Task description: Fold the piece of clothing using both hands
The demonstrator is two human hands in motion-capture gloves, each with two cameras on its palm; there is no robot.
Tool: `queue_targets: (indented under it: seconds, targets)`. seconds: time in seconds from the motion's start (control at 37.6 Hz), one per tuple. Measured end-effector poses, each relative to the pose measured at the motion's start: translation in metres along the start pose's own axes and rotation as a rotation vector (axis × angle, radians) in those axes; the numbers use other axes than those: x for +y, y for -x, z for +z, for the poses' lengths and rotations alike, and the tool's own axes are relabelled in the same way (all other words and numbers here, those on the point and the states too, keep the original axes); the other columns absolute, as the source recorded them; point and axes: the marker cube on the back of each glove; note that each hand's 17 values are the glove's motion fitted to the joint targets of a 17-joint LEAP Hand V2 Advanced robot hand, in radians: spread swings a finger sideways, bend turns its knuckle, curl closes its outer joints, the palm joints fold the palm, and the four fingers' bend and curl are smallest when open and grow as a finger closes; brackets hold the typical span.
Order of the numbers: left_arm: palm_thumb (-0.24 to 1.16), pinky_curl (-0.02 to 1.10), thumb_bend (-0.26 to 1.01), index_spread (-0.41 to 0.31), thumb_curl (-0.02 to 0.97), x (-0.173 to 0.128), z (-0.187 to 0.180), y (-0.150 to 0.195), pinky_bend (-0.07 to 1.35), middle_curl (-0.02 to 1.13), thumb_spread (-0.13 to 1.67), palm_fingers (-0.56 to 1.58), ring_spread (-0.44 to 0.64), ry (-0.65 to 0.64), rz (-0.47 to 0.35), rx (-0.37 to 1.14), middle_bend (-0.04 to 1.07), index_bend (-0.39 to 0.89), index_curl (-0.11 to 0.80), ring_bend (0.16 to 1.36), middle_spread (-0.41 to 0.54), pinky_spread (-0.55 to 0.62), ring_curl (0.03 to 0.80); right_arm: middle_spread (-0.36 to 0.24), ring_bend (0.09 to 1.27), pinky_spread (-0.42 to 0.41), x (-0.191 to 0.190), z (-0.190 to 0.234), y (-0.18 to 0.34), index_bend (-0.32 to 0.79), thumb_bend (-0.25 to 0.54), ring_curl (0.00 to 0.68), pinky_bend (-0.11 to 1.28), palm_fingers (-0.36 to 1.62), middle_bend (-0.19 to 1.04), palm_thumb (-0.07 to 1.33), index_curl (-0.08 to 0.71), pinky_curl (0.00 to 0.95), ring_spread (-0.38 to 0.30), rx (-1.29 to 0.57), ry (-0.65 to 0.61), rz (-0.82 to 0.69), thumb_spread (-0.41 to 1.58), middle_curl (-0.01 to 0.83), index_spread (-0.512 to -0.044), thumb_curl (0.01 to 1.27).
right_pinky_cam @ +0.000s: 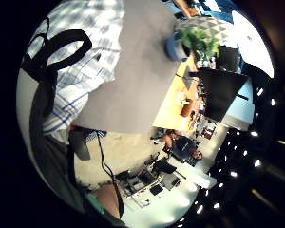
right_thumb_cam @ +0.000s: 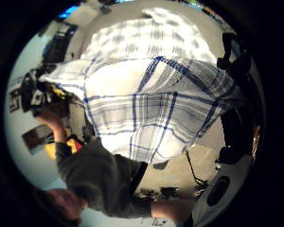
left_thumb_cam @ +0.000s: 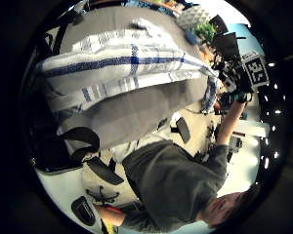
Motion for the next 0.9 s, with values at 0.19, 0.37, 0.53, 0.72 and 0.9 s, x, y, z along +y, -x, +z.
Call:
queue_targets:
  seconds: [0.19,0.37,0.53,0.72,0.9]
  targets:
    - [0.48,0.83,0.51,-0.289,0.566,-0.071,0.005,0.025,0.6,0.68,1.58,1.14,-0.35,0.056,-0.166,-0.057,0.42,0.22,0.608,0.86,-0.312,-0.34,0.576,-0.163,0.65,-0.264,-0.08,-0.025,-0.014,0.18,0.066,0.46,0.51,1.25,0.42,1.14,0.402,0.429,-0.222,0.039,-0.029,0.119,1.2,0.496,-0.249,0.38]
    - [0.47,0.82,0.52,-0.292,0.583,-0.088,0.036,0.03,0.57,0.69,1.58,1.14,-0.35,0.373,-0.329,-0.019,0.41,0.21,0.617,0.83,-0.312,-0.35,0.565,-0.162,0.6,-0.248,-0.13,-0.016,0.009,0.23,0.054,0.451,0.41,1.16,0.4,1.15,0.43,0.41,-0.226,0.014,0.033,0.233,1.22,0.494,-0.254,0.37]
    - [0.44,0.8,0.5,-0.292,0.581,-0.109,0.083,0.044,0.55,0.68,1.57,1.13,-0.34,0.397,-0.423,-0.015,0.39,0.19,0.611,0.78,-0.316,-0.36,0.547,-0.162,0.36,-0.112,-0.171,0.026,0.019,0.44,0.052,0.409,0.19,0.88,0.32,1.16,0.504,0.375,-0.188,-0.038,0.032,0.285,1.24,0.478,-0.261,0.37]
    - [0.37,0.72,0.45,-0.25,0.536,-0.111,0.09,0.058,0.48,0.68,1.54,0.97,-0.33,0.224,-0.467,-0.041,0.38,0.07,0.536,0.66,-0.303,-0.35,0.504,-0.135,0.3,-0.004,-0.166,0.021,0.001,0.32,0.033,0.38,0.18,0.79,0.25,1.14,0.485,0.341,-0.15,-0.007,-0.16,0.343,1.28,0.453,-0.256,0.36]
    - [0.33,0.64,0.41,-0.194,0.488,-0.093,0.052,0.041,0.43,0.59,1.52,0.63,-0.25,0.005,-0.392,-0.046,0.11,0.14,0.495,0.57,-0.215,-0.28,0.472,-0.118,0.35,0.014,-0.109,0.013,-0.019,0.14,-0.006,0.382,0.22,0.87,0.2,1.08,0.424,0.34,-0.144,-0.122,0.068,0.419,1.32,0.437,-0.259,0.34]
